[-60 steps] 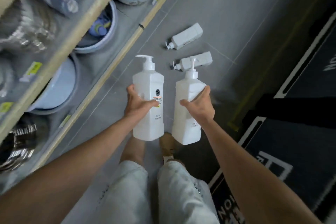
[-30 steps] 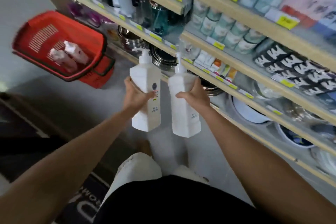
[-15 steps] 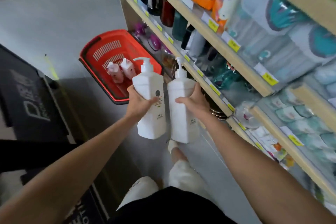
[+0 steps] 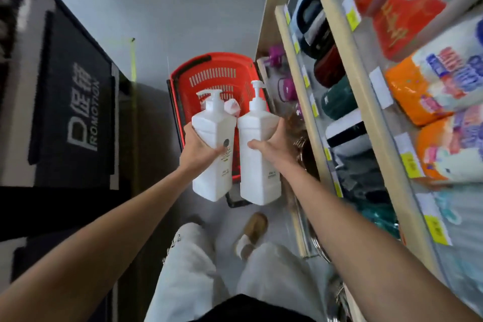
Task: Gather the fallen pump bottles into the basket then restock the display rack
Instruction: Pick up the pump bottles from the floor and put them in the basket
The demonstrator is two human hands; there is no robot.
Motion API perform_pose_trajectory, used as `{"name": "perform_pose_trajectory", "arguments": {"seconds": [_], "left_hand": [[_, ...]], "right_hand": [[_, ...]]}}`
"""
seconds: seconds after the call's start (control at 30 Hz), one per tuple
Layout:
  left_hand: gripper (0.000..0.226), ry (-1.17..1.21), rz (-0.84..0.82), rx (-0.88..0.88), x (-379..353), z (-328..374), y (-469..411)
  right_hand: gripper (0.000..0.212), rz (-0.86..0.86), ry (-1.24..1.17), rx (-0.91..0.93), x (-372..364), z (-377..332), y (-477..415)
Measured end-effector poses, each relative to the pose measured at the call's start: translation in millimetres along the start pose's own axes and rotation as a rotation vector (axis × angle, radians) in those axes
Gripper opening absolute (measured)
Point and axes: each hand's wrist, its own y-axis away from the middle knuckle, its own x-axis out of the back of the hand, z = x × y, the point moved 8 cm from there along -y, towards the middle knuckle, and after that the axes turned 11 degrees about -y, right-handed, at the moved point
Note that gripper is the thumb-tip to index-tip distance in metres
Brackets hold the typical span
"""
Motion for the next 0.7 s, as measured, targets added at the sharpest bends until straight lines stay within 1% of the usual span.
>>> {"name": "perform_pose_trajectory", "arguments": {"seconds": [0.1, 0.23, 0.3, 0.4, 0.47, 0.53, 0.6, 0.63, 0.7], "left_hand": [[0.079, -0.039, 0.019, 0.063, 2.6, -4.9, -47.7], [0.084, -0.035, -0.014, 0.051, -11.0, -17.1, -122.0], [0.085, -0.051, 0.007, 0.054, -22.5, -33.1, -162.8], [0.077, -0.048, 0.024, 0.080, -54.8, -62.9, -219.5], [0.071, -0.032, 0.017, 0.093, -84.8, -86.7, -255.4], [0.075, -0.036, 0.016, 0.117, -117.0, -115.7, -291.9], [0.080, -0.063, 0.054, 0.155, -146.7, -148.6, -324.8], [0.077, -0.053, 0.074, 0.165, -161.9, -165.4, -338.4], [0.057, -0.005, 0.094, 0.141, -192.7, -191.1, -359.4]], "right_hand": [[0.082, 0.015, 0.015, 0.006, -15.5, -14.7, -45.9], [0.086, 0.069, -0.006, -0.023, -42.3, -9.6, -112.8], [0.086, 0.109, -0.020, -0.034, -60.6, 2.7, -149.2], [0.087, 0.160, -0.036, -0.072, -92.7, 37.0, -206.4], [0.088, 0.199, -0.052, -0.062, -115.5, 65.7, -245.1], [0.091, 0.242, -0.057, -0.063, -136.8, 97.7, -283.3], [0.092, 0.259, -0.051, -0.060, -159.2, 131.2, -319.4], [0.091, 0.262, -0.049, -0.057, -169.1, 147.9, -334.7], [0.090, 0.264, -0.048, -0.043, -184.7, 181.9, -359.4]]}}
